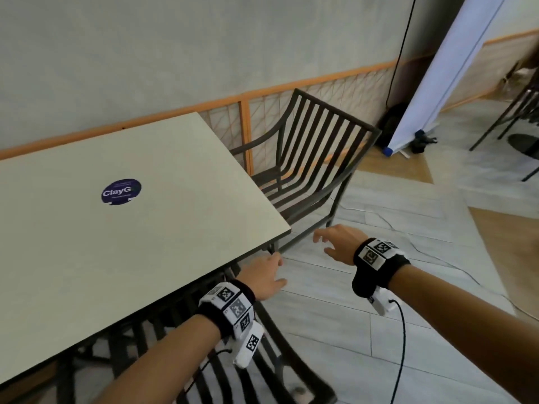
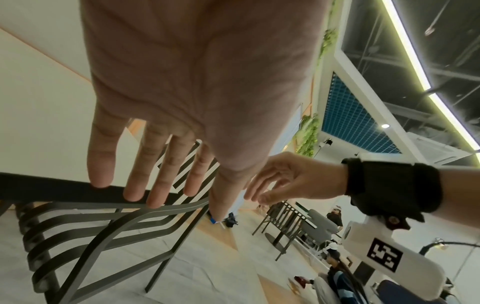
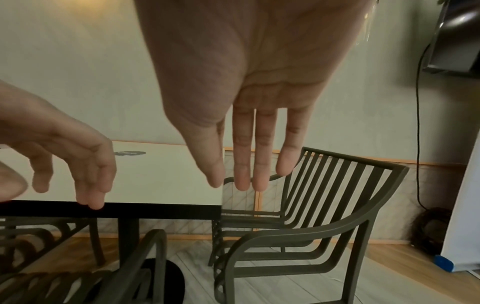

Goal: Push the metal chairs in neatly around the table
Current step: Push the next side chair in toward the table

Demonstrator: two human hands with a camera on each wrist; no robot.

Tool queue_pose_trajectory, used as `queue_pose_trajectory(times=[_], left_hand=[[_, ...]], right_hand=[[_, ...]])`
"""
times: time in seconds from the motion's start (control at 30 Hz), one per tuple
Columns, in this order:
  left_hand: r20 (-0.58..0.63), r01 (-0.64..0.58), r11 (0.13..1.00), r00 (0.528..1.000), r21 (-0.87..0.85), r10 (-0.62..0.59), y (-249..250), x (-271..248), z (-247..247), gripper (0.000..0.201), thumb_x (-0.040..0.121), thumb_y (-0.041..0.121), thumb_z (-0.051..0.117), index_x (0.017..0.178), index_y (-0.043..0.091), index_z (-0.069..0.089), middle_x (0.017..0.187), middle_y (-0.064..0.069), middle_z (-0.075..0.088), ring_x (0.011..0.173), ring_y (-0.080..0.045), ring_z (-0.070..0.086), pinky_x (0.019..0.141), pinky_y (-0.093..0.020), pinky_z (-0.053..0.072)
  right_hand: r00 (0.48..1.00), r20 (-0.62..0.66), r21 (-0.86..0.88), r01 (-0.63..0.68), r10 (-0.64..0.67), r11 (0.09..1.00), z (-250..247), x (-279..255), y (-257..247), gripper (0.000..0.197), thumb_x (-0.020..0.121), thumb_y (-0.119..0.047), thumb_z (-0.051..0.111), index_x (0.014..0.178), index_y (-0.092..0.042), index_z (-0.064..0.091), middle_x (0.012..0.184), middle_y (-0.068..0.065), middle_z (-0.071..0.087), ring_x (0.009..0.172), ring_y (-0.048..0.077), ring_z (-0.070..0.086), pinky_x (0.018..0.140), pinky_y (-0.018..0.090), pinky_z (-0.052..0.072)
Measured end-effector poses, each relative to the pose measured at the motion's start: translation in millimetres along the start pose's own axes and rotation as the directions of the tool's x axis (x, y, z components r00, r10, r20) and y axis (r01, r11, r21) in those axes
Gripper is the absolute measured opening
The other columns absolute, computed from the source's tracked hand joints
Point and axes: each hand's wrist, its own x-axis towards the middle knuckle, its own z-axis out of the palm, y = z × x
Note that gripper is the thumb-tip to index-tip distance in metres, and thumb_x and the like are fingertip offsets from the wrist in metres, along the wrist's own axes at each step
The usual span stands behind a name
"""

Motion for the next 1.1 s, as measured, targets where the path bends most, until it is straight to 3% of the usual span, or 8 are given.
queue_pose_trajectory(times=[0.3,0.5,0.63,0.73,0.8,0.9,1.0,1.1], left_hand=[[0.0,0.209,0.94,0.976,-0.269,-0.217,39.1,195.5,14.0,0.055,0.091,0.027,0.056,0.136,0.008,0.03,0.136,-0.021,0.05,0.122,-0.035,0.052,0.104,-0.044,0.042],[-0.054,0.336,0.898,0.929,-0.285,-0.365,66.2,314.2,35.0,0.052,0.093,0.017,0.053,0.135,0.002,0.028,0.135,-0.024,0.049,0.123,-0.038,0.051,0.1,-0.045,0.045],[-0.079,0.373,0.892,0.911,-0.257,-0.404,73.8,386.0,37.9,0.063,0.09,0.011,0.055,0.144,0.005,0.022,0.153,-0.017,0.028,0.138,-0.035,0.031,0.111,-0.048,0.035],[-0.17,0.384,0.903,0.893,-0.193,-0.417,62.2,429.8,37.6,0.074,0.085,0.012,0.062,0.147,0.014,0.021,0.159,-0.011,0.016,0.146,-0.031,0.017,0.115,-0.051,0.027],[-0.169,0.389,0.907,0.895,-0.163,-0.414,50.7,452.3,38.2,0.079,0.083,0.014,0.065,0.147,0.021,0.021,0.159,-0.008,0.022,0.146,-0.03,0.019,0.117,-0.056,0.018],[-0.154,0.4,0.892,0.888,-0.211,-0.434,34.0,473.9,46.8,0.074,0.084,0.008,0.062,0.145,0.03,0.026,0.15,-0.004,0.04,0.139,-0.03,0.033,0.115,-0.061,0.011],[-0.214,0.419,0.879,0.859,-0.23,-0.465,22.8,484.8,55.7,0.07,0.082,-0.003,0.058,0.139,0.03,0.037,0.137,-0.005,0.051,0.128,-0.034,0.043,0.111,-0.055,0.019],[-0.275,0.394,0.879,0.843,-0.268,-0.461,12.1,489.7,64.0,0.069,0.082,-0.011,0.052,0.136,0.032,0.043,0.129,-0.003,0.057,0.12,-0.031,0.046,0.099,-0.049,0.029]], right_hand=[[0.995,0.095,0.054,0.026,-0.031,0.998,9.2,148.9,139.0,0.025,0.087,-0.014,0.055,0.109,-0.027,0.057,0.113,0.007,0.064,0.098,0.03,0.062,0.08,0.039,0.052],[0.995,0.08,0.064,0.061,-0.066,0.996,38.0,244.2,216.7,0.036,0.083,-0.006,0.055,0.114,-0.024,0.057,0.124,0.008,0.061,0.109,0.029,0.059,0.088,0.041,0.053],[0.993,0.065,0.061,0.095,-0.099,0.994,58.3,287.4,257.7,0.041,0.081,-0.005,0.058,0.118,-0.022,0.055,0.131,0.007,0.054,0.117,0.031,0.054,0.091,0.043,0.051],[0.992,0.017,-0.017,0.125,-0.125,0.992,73.8,312.7,280.4,0.05,0.08,-0.007,0.059,0.128,-0.019,0.049,0.141,0.011,0.045,0.128,0.033,0.044,0.1,0.047,0.041],[0.99,-0.017,-0.085,0.137,-0.139,0.987,82.7,327.8,293.0,0.054,0.082,-0.01,0.059,0.133,-0.02,0.045,0.146,0.01,0.042,0.134,0.031,0.037,0.105,0.047,0.034],[0.99,-0.022,-0.125,0.138,-0.142,0.983,96.6,344.7,309.9,0.052,0.085,-0.015,0.059,0.134,-0.024,0.044,0.145,0.007,0.045,0.138,0.028,0.034,0.11,0.049,0.029],[0.984,-0.037,-0.143,0.165,-0.172,0.976,104.1,357.0,316.9,0.054,0.087,-0.016,0.058,0.137,-0.028,0.04,0.148,0.005,0.041,0.139,0.027,0.032,0.115,0.051,0.024],[0.984,-0.018,-0.194,0.171,-0.178,0.966,104.8,366.9,318.0,0.066,0.088,-0.012,0.056,0.143,-0.037,0.028,0.152,0.005,0.034,0.142,0.028,0.026,0.116,0.052,0.018]])
